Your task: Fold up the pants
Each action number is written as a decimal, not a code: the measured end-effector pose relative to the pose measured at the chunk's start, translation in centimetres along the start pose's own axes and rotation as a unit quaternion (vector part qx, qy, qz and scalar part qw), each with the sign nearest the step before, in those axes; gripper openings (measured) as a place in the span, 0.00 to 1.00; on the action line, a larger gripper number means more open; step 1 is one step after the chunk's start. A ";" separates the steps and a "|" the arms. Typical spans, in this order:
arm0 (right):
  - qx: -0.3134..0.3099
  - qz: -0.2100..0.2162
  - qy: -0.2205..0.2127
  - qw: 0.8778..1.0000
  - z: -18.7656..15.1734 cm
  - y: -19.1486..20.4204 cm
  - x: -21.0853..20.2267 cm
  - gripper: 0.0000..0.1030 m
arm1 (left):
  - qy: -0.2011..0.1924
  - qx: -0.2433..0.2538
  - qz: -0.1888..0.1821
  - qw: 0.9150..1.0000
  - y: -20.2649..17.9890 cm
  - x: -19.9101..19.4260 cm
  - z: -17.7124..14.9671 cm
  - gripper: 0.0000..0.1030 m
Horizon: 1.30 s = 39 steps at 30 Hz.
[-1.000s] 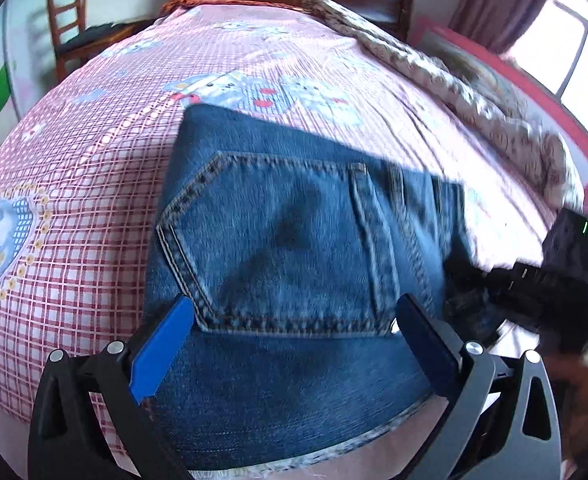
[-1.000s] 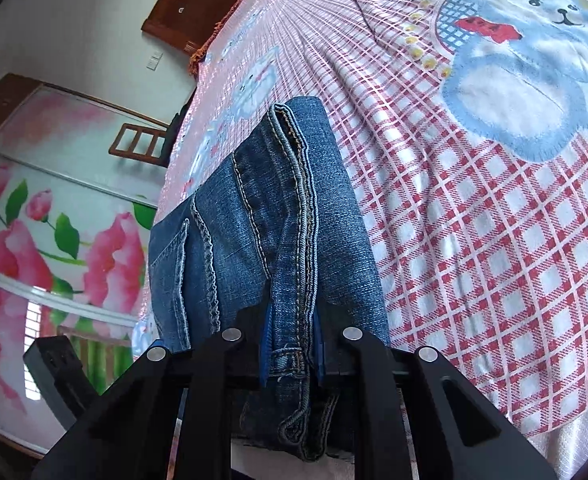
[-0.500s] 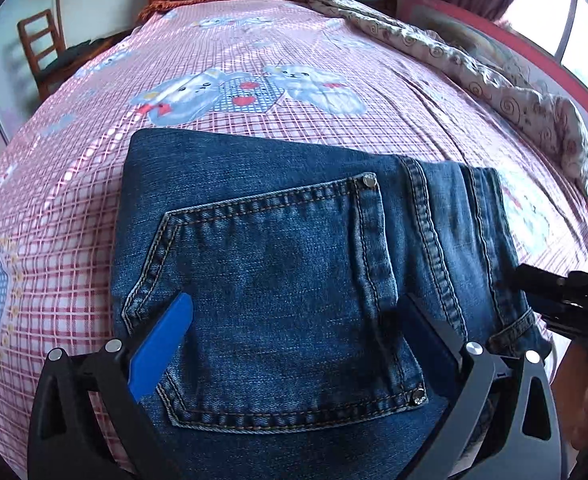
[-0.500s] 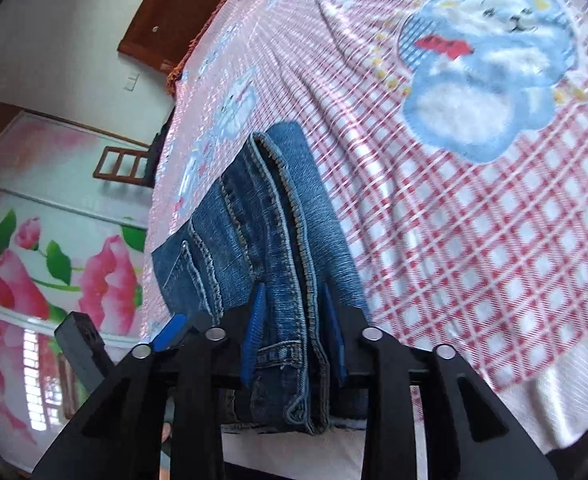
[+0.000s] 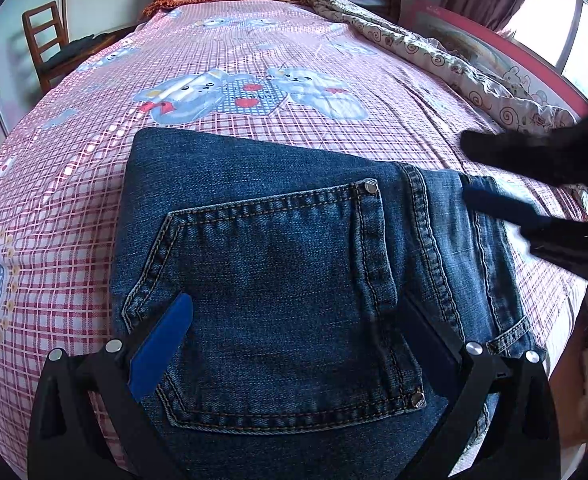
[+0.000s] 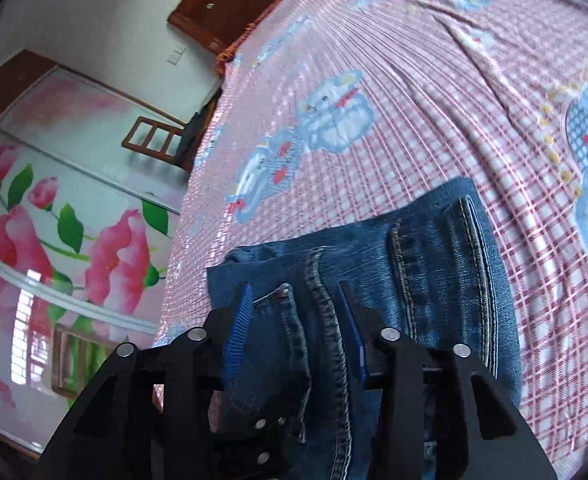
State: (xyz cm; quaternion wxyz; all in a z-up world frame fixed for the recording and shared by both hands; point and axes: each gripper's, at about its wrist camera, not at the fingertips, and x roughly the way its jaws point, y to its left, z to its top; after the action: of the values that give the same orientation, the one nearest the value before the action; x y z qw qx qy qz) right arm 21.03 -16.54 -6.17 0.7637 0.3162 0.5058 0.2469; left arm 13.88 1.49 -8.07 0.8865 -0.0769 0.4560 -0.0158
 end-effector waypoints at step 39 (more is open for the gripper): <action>0.055 0.054 0.036 0.996 -7.7 -6.7 -4.5 0.31 | -0.064 -0.042 -0.008 0.997 7.6 -9.4 -4.0 0.98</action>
State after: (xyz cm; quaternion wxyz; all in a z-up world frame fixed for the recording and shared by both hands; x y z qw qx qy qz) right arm 12.56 -22.47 -10.53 0.7123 0.3755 0.5276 0.2708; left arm 4.88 9.47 -3.93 0.9098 -0.1185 0.3977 0.0010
